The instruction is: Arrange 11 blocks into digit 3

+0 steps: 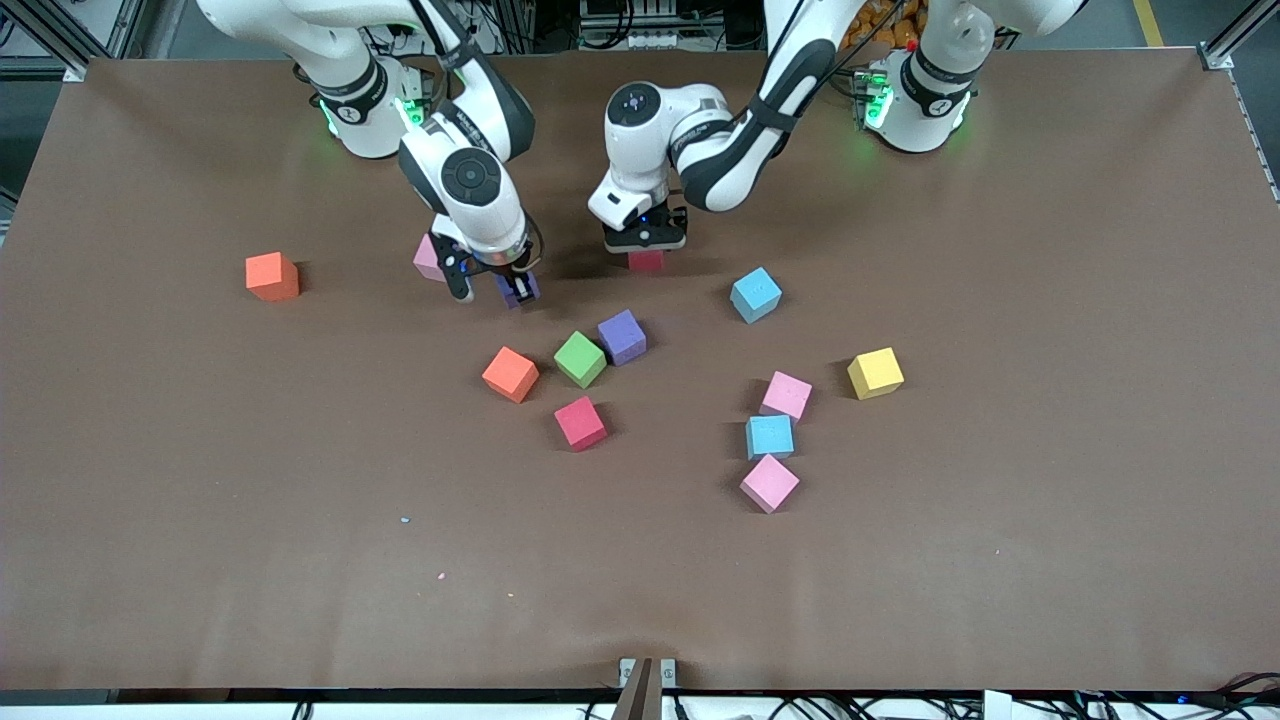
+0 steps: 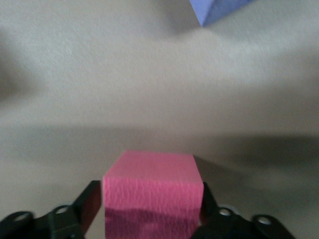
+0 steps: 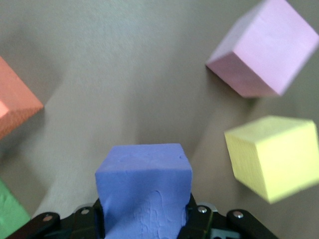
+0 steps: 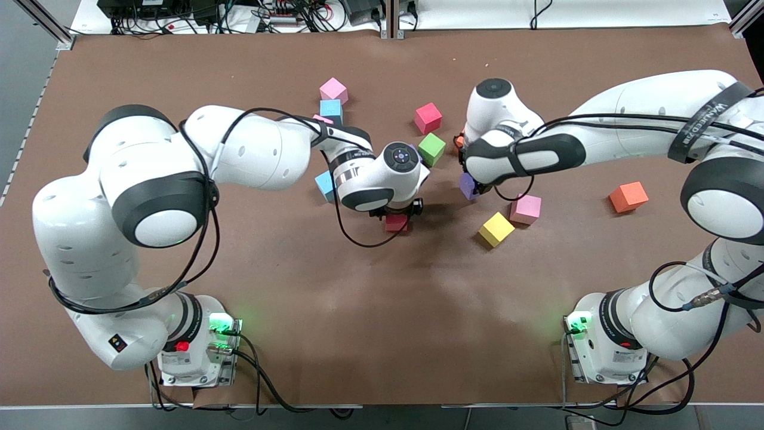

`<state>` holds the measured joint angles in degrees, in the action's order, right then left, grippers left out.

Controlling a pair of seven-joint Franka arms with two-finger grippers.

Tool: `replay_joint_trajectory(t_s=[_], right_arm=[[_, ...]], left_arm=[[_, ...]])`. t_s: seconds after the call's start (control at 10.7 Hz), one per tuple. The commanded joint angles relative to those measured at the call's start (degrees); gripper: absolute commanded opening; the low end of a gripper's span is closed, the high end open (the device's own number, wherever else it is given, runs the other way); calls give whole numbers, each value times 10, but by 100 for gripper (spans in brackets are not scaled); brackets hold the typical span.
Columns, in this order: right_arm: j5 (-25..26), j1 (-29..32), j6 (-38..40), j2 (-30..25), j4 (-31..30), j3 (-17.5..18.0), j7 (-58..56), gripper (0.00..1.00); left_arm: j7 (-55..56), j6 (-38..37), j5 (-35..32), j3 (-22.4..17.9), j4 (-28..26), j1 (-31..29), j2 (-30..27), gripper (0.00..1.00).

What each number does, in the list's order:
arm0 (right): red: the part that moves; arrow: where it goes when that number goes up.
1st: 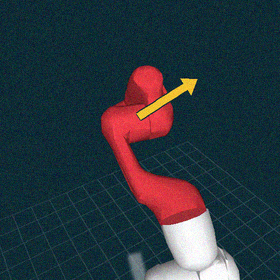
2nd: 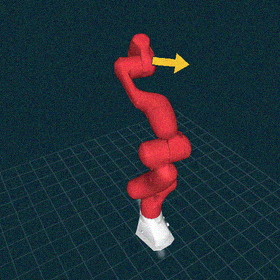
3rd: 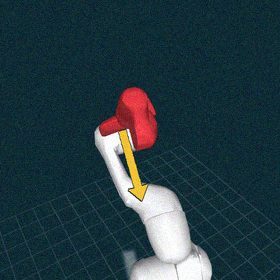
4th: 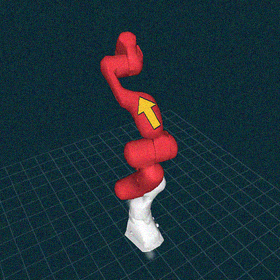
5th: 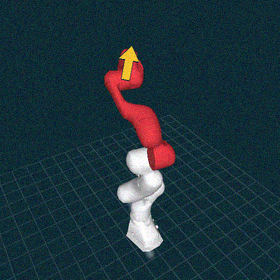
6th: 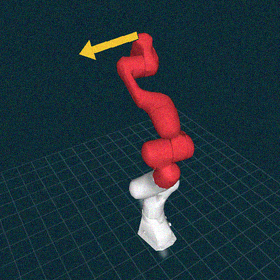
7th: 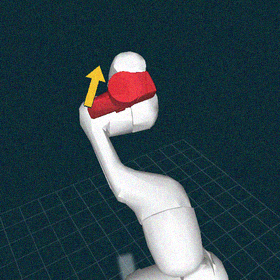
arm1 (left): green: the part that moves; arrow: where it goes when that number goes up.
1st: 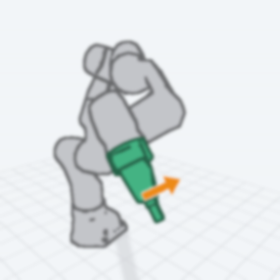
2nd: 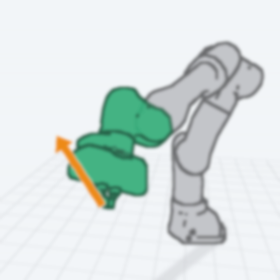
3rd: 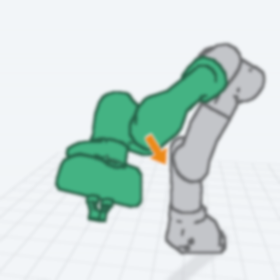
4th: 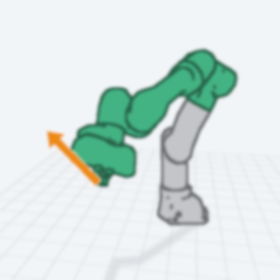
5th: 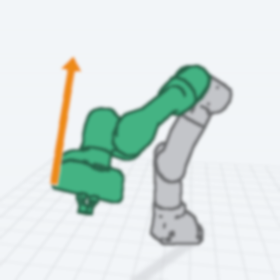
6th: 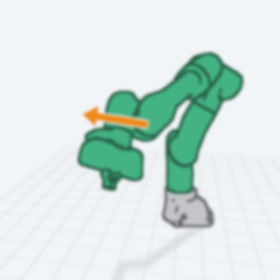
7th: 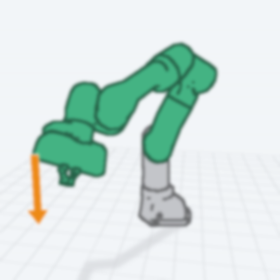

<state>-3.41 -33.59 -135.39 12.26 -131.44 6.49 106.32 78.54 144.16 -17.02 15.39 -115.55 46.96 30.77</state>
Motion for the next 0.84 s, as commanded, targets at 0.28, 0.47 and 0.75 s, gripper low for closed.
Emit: replay_joint_trajectory(t_s=[0.28, 0.47, 0.75], right_arm=[[-63, -32, 64, -14, 34, 0, 45, 0], [-70, -33, 29, -26, 16, 2, 67, 0], [-110, -34, 5, -32, -1, 1, 68, 0]], left_arm=[[21, -131, 0, -4, 58, 0, -56, 100], [21, -137, 1, -4, 45, -21, -75, 100], [23, -137, 68, -5, 1, -87, -130, 100]])
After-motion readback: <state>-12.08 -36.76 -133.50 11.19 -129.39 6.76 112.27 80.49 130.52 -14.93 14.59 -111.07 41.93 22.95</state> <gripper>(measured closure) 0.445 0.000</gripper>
